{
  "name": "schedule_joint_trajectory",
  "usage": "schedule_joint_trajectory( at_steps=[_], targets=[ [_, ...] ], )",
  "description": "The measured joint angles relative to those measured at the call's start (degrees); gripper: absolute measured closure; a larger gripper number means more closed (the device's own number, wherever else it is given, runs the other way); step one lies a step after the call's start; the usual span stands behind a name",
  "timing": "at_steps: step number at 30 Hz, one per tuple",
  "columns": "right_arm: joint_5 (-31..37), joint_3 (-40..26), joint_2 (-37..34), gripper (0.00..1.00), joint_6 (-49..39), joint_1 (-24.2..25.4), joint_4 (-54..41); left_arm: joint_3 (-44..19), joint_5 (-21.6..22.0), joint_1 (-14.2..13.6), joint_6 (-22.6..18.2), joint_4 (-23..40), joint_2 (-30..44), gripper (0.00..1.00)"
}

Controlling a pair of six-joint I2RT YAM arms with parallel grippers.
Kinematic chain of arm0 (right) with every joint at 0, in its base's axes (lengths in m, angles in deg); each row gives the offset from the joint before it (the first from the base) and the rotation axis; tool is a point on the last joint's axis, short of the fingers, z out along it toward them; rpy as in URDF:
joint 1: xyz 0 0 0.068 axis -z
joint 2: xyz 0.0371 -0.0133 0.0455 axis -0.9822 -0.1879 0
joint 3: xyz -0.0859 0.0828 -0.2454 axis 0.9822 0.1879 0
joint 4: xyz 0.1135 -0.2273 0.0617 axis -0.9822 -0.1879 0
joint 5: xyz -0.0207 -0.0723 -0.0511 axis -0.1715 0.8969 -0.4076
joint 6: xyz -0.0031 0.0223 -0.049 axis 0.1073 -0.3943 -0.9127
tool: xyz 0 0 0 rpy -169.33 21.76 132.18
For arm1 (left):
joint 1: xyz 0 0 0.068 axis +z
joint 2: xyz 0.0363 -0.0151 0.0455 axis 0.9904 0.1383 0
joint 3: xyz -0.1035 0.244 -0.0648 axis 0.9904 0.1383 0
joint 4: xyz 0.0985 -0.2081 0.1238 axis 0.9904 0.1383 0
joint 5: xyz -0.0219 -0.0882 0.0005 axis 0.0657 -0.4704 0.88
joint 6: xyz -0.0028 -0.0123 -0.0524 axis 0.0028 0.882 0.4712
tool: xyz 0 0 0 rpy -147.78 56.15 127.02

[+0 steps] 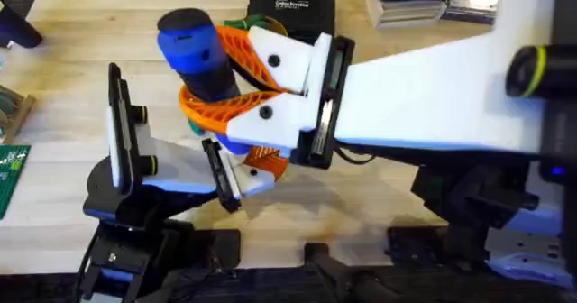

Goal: Pick up the gripper from the table and insert it into the empty holder that is missing its gripper. Then pick up a screw, insert it into the mounting hole, and use the screwdriver to tighten it. Finally, clean up the table by picking up the vegetable and placing it into the bucket.

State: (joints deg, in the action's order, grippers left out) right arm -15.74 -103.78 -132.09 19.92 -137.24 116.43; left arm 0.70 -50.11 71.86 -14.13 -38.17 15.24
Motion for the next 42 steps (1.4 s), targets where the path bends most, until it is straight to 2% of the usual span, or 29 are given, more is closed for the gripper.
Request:
schedule_joint_trajectory(
  at_steps=[7,10,22,32,42],
  targets=[
    [-0.33,0.0,-0.38,0.972,0.76,2.39,10.67,0.0,0.0,0.0,0.02,0.0,0.02,0.997],
    [-0.35,0.0,0.31,0.972,3.43,4.42,12.02,0.0,0.0,0.0,0.02,0.0,0.02,0.997],
    [-0.52,0.0,0.49,0.972,10.53,8.81,6.05,0.0,0.0,0.0,0.02,0.0,0.02,0.997],
    [-0.87,0.0,0.49,0.972,14.36,6.01,-0.91,0.0,0.0,0.0,0.02,0.0,0.02,0.997],
    [-0.96,0.02,0.46,0.972,12.76,5.95,-1.09,0.0,0.0,0.0,0.02,0.0,0.02,0.997]
  ],
)
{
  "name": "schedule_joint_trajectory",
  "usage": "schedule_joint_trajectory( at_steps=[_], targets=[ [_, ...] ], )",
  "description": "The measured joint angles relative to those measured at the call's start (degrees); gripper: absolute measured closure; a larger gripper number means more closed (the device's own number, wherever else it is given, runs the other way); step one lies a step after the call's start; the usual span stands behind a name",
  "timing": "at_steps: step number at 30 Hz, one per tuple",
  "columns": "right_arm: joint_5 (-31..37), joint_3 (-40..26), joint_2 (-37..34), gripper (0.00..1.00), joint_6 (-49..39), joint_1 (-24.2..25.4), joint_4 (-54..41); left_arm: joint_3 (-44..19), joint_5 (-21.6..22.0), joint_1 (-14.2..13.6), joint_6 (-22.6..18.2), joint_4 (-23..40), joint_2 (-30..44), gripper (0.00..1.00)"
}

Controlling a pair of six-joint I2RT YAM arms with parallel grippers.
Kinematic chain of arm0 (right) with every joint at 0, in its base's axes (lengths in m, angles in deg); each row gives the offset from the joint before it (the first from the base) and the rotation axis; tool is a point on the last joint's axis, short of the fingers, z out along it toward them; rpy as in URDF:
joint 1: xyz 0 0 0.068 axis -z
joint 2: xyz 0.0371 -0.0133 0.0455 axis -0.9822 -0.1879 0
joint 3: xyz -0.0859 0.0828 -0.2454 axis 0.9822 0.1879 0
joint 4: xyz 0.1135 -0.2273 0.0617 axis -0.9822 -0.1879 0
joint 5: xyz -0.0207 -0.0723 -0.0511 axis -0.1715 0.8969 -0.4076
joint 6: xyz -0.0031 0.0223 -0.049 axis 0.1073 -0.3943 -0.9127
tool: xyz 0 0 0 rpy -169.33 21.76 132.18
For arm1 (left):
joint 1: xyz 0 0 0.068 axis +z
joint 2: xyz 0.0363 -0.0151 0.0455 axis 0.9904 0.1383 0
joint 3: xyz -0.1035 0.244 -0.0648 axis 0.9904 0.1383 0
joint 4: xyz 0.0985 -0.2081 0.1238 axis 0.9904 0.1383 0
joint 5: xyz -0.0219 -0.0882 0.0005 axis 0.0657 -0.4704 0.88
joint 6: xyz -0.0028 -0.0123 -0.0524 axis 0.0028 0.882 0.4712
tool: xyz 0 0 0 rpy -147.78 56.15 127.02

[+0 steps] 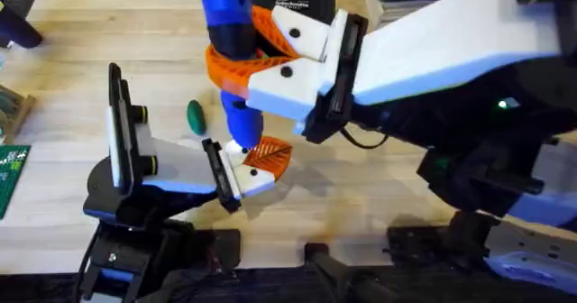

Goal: Pick up the gripper from the table and insert it into the empty holder that is missing its gripper. Then pick up a screw, insert it into the mounting hole, and use the screwdriver to tighten it. Finally, clean up the table by picking up the vegetable and placing it into the bucket.

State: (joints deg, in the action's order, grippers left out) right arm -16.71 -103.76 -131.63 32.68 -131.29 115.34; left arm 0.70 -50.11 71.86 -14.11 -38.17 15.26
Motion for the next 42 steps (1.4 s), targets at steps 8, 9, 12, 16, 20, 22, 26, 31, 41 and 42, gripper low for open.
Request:
schedule_joint_trajectory(
  at_steps=[8,9,12,16,20,22,26,31,41,42],
  targets=[
    [-0.02,-0.01,0.0,0.972,-0.73,-1.25,0.26,0.0,0.01,0.0,0.0,0.0,0.0,0.997],
    [-0.02,0.0,0.0,0.972,-0.85,-1.22,0.26,0.0,0.02,0.0,0.0,0.0,0.0,0.997],
    [-0.02,-0.01,0.0,0.972,-1.21,-1.22,0.26,0.0,0.0,0.0,0.0,0.0,0.0,0.997],
    [-0.02,0.0,0.0,0.972,-1.74,-1.22,0.26,0.0,0.02,0.0,0.0,0.0,0.0,0.997],
    [-0.02,0.0,0.0,0.972,-2.14,-1.22,0.32,0.0,0.0,0.0,0.0,0.0,0.0,0.997],
    [-0.02,-0.01,0.0,0.972,-2.29,-1.22,0.73,0.0,0.01,0.0,0.0,0.0,0.0,0.997],
    [-0.02,-0.01,0.0,0.972,-2.33,-1.22,1.85,0.0,0.0,0.0,0.0,0.0,0.0,0.997],
    [-0.02,0.0,0.0,0.972,-2.32,-1.27,1.75,0.0,0.02,0.0,0.0,0.0,0.0,0.997],
    [0.02,0.0,-1.46,0.972,-2.49,-1.88,2.0,0.0,0.0,0.0,0.02,0.0,0.0,0.997],
    [0.0,0.0,-1.46,0.972,-2.49,-1.88,1.99,0.0,0.0,0.0,0.0,0.0,0.0,0.997]
  ],
)
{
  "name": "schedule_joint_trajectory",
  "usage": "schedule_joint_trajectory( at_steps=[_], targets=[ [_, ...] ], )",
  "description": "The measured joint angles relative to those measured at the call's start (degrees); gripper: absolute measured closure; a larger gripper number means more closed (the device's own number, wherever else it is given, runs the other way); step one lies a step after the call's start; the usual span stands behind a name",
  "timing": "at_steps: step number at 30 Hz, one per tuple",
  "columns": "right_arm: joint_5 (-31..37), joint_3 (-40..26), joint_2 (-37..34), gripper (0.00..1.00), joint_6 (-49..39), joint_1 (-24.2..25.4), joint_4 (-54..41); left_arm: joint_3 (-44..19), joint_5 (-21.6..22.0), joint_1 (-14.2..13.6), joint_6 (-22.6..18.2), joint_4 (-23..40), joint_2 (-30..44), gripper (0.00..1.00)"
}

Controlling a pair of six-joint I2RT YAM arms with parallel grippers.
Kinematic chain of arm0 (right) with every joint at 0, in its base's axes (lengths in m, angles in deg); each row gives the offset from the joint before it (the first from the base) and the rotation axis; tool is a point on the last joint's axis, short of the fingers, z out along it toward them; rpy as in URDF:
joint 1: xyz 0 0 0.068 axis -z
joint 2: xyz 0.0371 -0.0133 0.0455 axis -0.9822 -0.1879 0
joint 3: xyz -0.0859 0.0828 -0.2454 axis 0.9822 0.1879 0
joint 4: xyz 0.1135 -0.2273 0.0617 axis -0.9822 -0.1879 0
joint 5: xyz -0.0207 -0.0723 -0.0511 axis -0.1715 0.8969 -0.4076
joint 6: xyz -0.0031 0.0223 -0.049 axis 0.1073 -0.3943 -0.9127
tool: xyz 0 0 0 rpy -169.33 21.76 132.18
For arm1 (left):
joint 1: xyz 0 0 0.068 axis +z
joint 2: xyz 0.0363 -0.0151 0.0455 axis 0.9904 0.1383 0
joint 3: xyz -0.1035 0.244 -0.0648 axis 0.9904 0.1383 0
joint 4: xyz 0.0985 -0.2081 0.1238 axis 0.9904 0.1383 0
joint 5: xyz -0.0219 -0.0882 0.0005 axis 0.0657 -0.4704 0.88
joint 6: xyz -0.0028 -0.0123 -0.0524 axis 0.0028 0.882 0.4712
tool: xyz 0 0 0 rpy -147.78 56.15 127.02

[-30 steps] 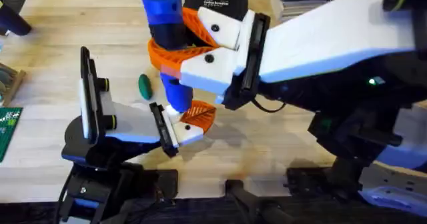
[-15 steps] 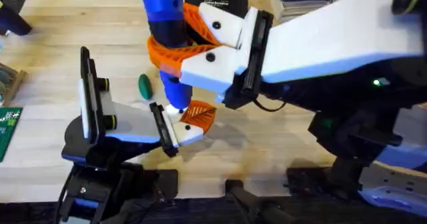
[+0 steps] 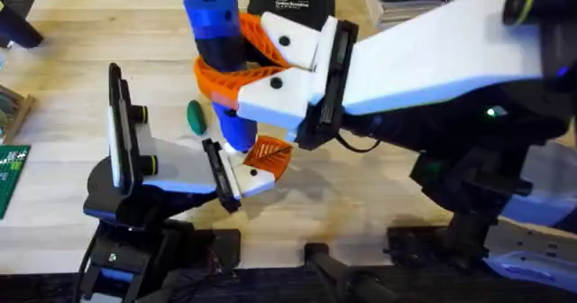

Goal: Pick up the gripper from the table and insert it into the empty holder that is missing its gripper. Then pick up a screw, insert it into the mounting hole, and use the screwdriver to tighten it. Finally, clean up the table by picking up the vegetable and placing it into the bucket.

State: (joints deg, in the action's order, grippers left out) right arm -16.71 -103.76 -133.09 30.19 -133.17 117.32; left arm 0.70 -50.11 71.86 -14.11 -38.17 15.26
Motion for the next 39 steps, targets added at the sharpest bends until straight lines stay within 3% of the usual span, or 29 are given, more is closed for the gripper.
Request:
schedule_joint_trajectory(
  at_steps=[14,20,25,31,35,39],
  targets=[
    [-0.08,0.0,0.0,0.972,-0.24,0.0,0.1,0.0,-0.01,0.0,0.04,0.0,0.0,0.997],
    [-0.68,0.8,-0.7,0.972,-0.24,0.52,12.38,-0.02,0.02,0.0,0.02,0.02,-0.27,0.997],
    [-0.65,0.7,0.5,0.972,-0.22,1.44,13.08,-0.02,0.02,0.0,0.02,0.02,-0.27,0.997],
    [-0.93,0.68,0.5,0.972,-5.12,3.05,5.61,-0.02,0.02,0.0,0.02,0.02,-0.28,0.997],
    [0.24,0.68,0.48,0.972,-16.01,8.21,-5.04,-0.02,0.02,0.0,0.02,0.02,-0.27,0.997],
    [6.1,0.66,0.5,0.972,-30.68,14.27,-18.33,-0.02,0.02,0.0,0.02,0.02,-0.27,0.997]
  ],
)
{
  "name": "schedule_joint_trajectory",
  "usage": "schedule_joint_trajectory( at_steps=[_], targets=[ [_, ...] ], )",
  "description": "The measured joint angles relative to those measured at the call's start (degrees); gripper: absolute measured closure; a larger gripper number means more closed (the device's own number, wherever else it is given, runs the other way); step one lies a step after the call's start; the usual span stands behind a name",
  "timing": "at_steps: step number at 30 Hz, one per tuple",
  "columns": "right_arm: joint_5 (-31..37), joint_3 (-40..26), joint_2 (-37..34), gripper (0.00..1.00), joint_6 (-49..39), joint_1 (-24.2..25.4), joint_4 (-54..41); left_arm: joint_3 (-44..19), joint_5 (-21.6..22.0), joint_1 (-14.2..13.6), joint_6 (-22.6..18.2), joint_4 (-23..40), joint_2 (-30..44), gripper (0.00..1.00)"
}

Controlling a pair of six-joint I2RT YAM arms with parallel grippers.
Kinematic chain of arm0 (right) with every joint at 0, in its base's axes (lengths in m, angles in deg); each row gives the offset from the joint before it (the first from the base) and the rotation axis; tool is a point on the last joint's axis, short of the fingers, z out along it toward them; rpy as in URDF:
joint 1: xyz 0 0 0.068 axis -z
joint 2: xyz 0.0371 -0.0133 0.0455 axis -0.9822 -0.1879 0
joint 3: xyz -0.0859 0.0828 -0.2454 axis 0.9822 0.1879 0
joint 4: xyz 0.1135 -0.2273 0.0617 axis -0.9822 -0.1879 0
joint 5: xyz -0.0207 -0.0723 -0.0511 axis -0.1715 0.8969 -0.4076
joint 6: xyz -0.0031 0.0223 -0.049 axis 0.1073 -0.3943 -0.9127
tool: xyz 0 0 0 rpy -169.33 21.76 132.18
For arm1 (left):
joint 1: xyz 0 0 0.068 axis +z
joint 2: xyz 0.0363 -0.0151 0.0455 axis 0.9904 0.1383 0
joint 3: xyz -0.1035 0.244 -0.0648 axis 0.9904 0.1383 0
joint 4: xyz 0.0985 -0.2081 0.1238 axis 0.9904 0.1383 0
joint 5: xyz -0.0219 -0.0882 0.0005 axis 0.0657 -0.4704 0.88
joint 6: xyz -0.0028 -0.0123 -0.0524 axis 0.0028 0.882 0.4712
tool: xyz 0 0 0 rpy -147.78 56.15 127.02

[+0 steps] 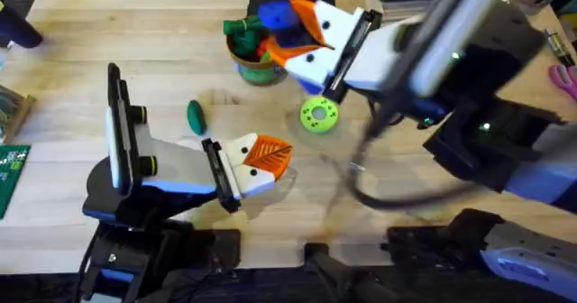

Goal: Pick up the gripper from the table and insert it into the empty holder that is missing its gripper. Then pick up a screw, insert it into the mounting hole, and use the screwdriver to tighten it. Finally, clean up the table by picking up the vegetable and placing it into the bucket.

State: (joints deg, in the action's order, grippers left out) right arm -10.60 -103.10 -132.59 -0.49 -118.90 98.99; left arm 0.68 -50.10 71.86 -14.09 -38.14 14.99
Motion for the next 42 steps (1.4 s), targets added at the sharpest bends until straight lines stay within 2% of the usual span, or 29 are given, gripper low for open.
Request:
schedule_joint_trajectory(
  at_steps=[6,11,15,18,26,32,33,35,40,41,42],
  targets=[
    [12.46,-0.02,-0.41,0.972,-25.76,8.98,-20.85,0.0,0.01,0.0,-0.01,0.0,-0.02,0.997],
    [17.88,-0.02,-3.84,0.972,-37.96,17.18,-30.95,0.0,0.01,0.0,0.0,0.0,0.01,0.997],
    [19.61,-0.02,-7.31,0.972,-41.13,23.38,-32.79,0.0,0.01,0.0,0.0,0.0,-0.01,0.997],
    [20.14,-0.02,-9.88,0.972,-42.09,26.12,-32.68,0.0,0.01,0.0,0.0,0.0,0.01,0.997],
    [19.16,-0.02,-16.74,0.972,-43.09,26.84,-32.62,0.0,0.01,0.0,0.0,0.0,0.01,0.997],
    [15.84,-0.26,-17.52,0.971,-46.21,26.78,-33.99,0.0,0.01,0.0,0.0,0.0,0.01,0.997],
    [15.35,-0.33,-17.51,0.937,-46.82,26.78,-34.77,0.0,0.01,0.0,0.0,0.0,0.01,0.997],
    [14.78,-0.42,-17.47,0.788,-47.5,26.75,-35.82,0.0,0.01,0.0,0.0,0.0,-0.02,0.997],
    [14.18,-1.93,-16.93,0.097,-48.45,26.68,-35.77,0.0,0.01,0.0,0.0,0.0,-0.01,0.997],
    [14.17,-2.26,-16.74,0.036,-48.61,26.67,-35.68,0.0,0.01,0.0,0.0,0.0,-0.01,0.997],
    [14.01,-2.44,-16.66,0.016,-48.54,26.61,-36.06,0.0,-0.02,0.0,-0.02,0.0,0.01,0.997]
  ],
)
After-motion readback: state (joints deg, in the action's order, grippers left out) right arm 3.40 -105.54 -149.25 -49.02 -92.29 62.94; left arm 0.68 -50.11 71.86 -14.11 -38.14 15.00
